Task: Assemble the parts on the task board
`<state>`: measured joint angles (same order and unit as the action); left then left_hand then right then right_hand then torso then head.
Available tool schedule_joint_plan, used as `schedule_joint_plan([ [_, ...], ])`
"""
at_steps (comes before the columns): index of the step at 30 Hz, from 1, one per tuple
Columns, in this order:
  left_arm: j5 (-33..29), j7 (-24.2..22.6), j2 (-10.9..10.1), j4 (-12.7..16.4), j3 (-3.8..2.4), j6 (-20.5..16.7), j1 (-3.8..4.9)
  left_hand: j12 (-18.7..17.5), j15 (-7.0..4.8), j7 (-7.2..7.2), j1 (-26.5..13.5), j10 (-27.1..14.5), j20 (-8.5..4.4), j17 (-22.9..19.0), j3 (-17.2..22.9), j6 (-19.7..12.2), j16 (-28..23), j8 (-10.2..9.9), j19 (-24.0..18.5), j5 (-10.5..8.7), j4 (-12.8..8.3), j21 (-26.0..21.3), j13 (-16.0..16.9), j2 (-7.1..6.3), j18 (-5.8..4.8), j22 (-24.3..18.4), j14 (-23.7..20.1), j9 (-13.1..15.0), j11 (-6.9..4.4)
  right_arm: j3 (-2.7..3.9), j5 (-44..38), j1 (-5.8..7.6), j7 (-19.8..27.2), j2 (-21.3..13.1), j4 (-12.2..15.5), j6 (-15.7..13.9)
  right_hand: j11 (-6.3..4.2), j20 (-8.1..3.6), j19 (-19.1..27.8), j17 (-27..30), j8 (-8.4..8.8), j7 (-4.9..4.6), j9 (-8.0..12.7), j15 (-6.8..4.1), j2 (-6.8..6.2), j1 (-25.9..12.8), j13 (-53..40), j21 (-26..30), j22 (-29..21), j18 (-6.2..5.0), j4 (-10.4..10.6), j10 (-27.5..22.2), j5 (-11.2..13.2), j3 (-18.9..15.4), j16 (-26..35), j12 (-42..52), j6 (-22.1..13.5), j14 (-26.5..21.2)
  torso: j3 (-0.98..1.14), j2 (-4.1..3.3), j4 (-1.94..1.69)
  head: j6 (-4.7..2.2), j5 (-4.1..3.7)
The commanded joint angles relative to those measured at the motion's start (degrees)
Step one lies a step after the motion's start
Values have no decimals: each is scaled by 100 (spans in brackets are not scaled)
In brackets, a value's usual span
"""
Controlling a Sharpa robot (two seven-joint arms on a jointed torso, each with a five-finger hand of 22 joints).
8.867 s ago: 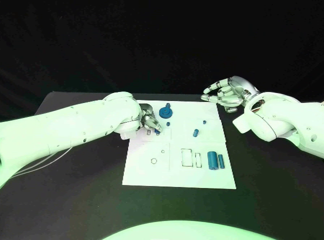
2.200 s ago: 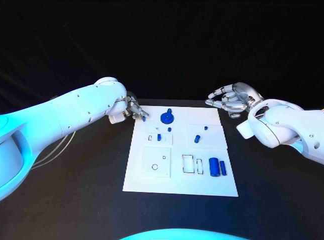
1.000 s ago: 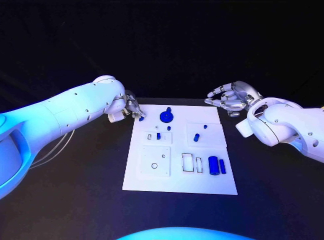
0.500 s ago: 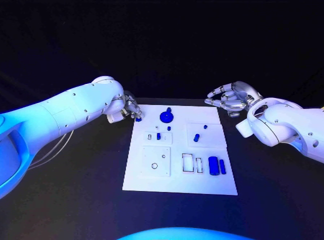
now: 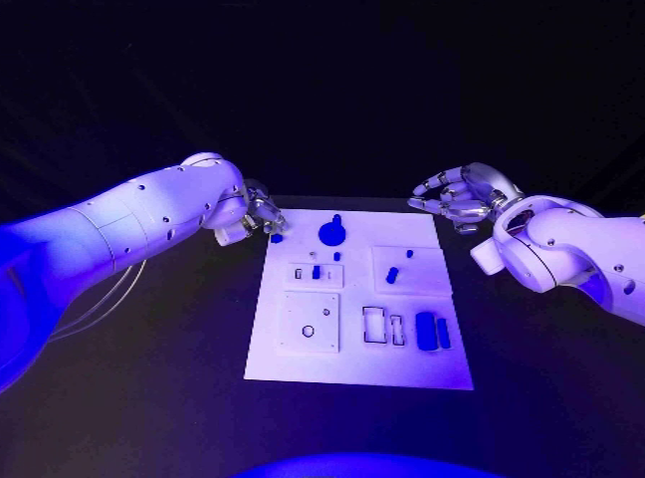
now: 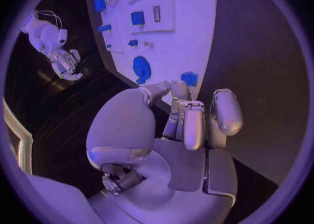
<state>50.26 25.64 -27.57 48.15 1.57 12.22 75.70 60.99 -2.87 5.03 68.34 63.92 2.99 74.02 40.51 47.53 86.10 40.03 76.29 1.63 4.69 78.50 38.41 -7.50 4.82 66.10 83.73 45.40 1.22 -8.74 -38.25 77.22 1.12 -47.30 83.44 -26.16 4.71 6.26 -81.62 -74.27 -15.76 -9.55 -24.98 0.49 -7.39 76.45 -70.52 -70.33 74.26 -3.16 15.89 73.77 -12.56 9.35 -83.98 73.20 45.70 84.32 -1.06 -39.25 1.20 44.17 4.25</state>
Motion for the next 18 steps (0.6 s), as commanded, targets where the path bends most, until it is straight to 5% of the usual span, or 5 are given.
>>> schedule_joint_plan([
  [1,-56,-21,-33,65,-5,-66,4,128,-35,-99,-254,226,20,1036,411,10,75,-6,101,135,-45,102,134,-134,0,134,429,-62,-118,1,-6,-2,8,-1,-5,16,-10,-7,80,-464,-142,10,-71,-26,-20,-143,12,61,521,-134,51,-99,-94,41,48,-43,-28,271,5,6,-3,-10,12],
  [6,23,17,-80,94,-7,-97,6,167,-50,-106,-612,239,-4,1040,27,131,78,-39,108,127,158,97,172,-326,-2,136,433,-89,-126,1,-6,-2,3,-12,-4,18,-10,-7,80,-464,-142,10,-71,-26,-20,-143,12,61,521,-134,51,-99,-94,41,48,-43,-28,271,12,5,1,-25,26],
  [18,814,312,-86,45,-5,128,8,261,-67,-119,-998,323,-28,1113,-1142,264,120,-107,203,130,726,146,291,-559,-28,264,467,-92,-140,1,-7,-2,-16,-33,-2,27,-13,-9,73,-463,-163,13,-74,-29,-20,-152,8,57,524,-131,52,-88,-95,41,53,-38,-30,271,6,-7,2,-42,43],
])
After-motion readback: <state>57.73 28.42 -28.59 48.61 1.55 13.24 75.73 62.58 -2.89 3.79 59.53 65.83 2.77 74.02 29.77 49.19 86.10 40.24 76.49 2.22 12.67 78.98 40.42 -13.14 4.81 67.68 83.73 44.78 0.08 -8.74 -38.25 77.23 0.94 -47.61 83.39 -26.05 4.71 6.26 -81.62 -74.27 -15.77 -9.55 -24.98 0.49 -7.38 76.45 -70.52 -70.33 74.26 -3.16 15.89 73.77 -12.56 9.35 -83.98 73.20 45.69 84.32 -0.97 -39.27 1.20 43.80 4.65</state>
